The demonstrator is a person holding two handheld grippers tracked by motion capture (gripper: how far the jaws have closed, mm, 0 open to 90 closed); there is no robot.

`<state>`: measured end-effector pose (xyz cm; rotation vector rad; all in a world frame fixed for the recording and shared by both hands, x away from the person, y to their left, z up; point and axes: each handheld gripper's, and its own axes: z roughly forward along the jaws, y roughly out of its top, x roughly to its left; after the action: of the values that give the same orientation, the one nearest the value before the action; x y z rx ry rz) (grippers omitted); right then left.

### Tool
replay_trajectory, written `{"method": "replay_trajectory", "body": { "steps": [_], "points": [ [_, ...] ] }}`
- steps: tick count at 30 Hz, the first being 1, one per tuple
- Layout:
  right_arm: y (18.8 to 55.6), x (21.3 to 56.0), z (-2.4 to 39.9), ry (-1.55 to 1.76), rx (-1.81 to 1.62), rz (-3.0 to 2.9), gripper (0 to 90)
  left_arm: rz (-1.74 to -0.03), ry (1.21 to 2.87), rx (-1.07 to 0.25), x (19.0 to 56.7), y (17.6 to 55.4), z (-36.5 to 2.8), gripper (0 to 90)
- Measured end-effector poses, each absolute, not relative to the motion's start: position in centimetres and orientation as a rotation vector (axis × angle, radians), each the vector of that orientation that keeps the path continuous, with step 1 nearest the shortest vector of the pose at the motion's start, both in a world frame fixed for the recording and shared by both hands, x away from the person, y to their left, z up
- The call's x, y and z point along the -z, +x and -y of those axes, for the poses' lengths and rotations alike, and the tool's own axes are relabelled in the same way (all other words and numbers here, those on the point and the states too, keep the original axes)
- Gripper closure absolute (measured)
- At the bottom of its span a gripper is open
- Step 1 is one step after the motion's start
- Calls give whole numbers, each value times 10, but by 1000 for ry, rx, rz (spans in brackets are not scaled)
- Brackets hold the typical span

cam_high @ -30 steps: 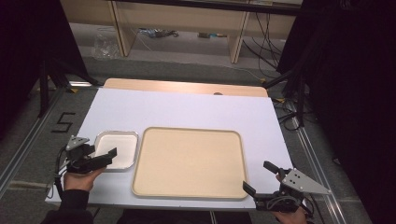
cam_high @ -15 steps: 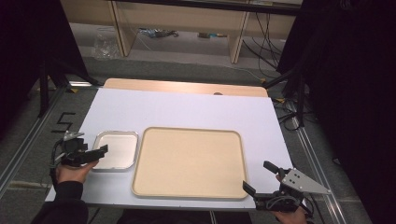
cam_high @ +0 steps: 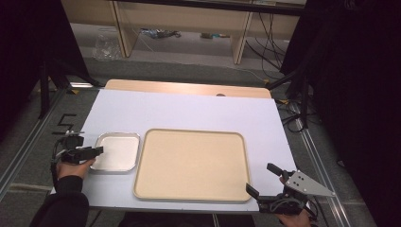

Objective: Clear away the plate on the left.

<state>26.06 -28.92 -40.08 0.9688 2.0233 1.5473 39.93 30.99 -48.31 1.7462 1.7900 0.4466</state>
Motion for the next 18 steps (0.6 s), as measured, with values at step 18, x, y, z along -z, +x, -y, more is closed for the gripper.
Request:
{"method": "replay_trajectory", "body": {
  "steps": [18],
  "points": [
    [261, 401, 290, 974, -1550, -2025, 20, -1834, 1709, -373, 485, 405, -322, 732]
  ]
}}
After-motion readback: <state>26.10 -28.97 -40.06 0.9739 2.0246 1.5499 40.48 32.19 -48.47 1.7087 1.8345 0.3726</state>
